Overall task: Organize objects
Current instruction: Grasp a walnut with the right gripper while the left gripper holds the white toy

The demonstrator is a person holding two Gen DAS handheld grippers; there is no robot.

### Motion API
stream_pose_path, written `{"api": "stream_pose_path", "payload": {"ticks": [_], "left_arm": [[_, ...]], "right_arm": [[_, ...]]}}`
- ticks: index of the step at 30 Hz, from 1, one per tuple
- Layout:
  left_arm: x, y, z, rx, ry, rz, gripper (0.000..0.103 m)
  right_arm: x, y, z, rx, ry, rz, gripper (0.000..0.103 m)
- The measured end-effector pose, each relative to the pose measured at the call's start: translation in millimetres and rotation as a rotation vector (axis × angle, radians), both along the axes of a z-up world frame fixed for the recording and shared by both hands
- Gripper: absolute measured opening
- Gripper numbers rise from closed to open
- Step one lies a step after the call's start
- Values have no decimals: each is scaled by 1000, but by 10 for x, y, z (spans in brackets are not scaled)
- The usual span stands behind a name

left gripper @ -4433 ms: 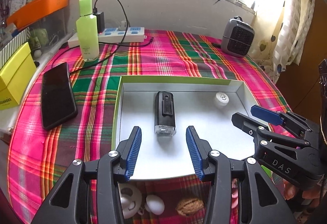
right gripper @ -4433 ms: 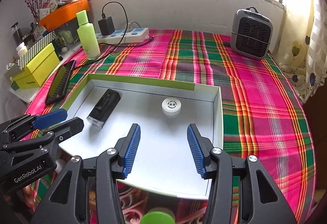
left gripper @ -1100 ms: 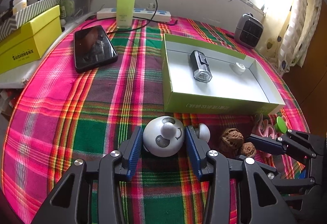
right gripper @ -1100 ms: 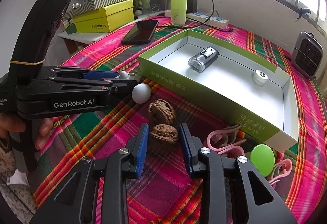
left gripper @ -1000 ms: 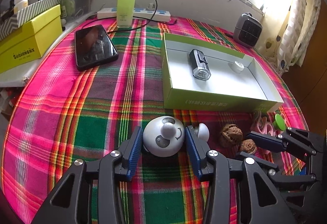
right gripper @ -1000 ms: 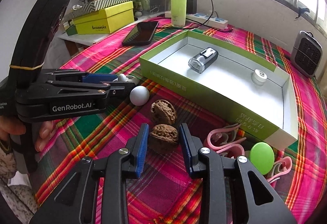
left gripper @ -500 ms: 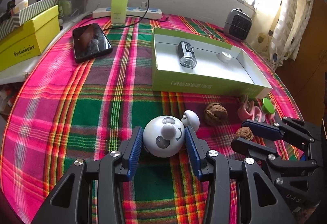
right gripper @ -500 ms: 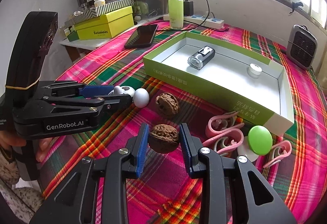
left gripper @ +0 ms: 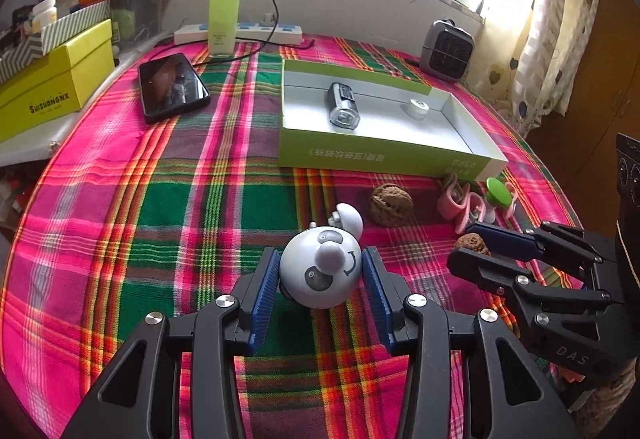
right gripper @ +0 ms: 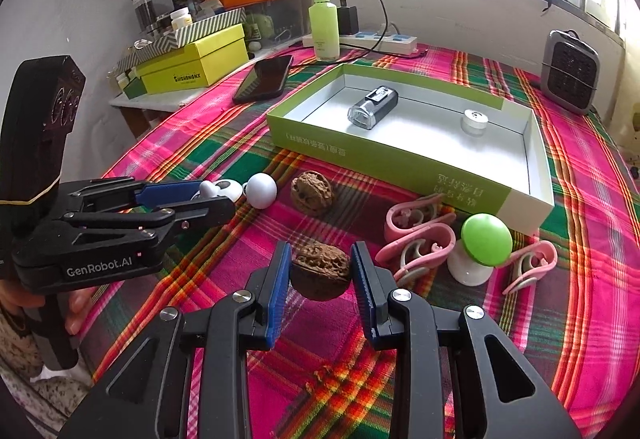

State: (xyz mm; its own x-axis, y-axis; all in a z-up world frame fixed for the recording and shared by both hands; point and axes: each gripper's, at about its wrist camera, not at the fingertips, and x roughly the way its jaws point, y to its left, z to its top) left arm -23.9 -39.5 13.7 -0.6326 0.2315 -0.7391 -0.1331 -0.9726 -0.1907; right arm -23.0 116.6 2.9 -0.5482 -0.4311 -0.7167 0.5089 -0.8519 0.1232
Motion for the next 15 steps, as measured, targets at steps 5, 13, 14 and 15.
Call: {"api": "stream_pose_path", "payload": {"ticks": [5,13,14,15], "left_arm": [[44,93,-17,2,-10,-26,41],[81,219,41,0,3,-61,41],[82,233,50,0,5,-66,41],[82,249,56,-1,6,-70,41]], "right_arm": [[29,47,3,-3,2,-12,32],[51,151,38,-8,10,-37,32],[52,163,41,-9,11,-40,32],[51,170,45,-11,11,-43,32]]}}
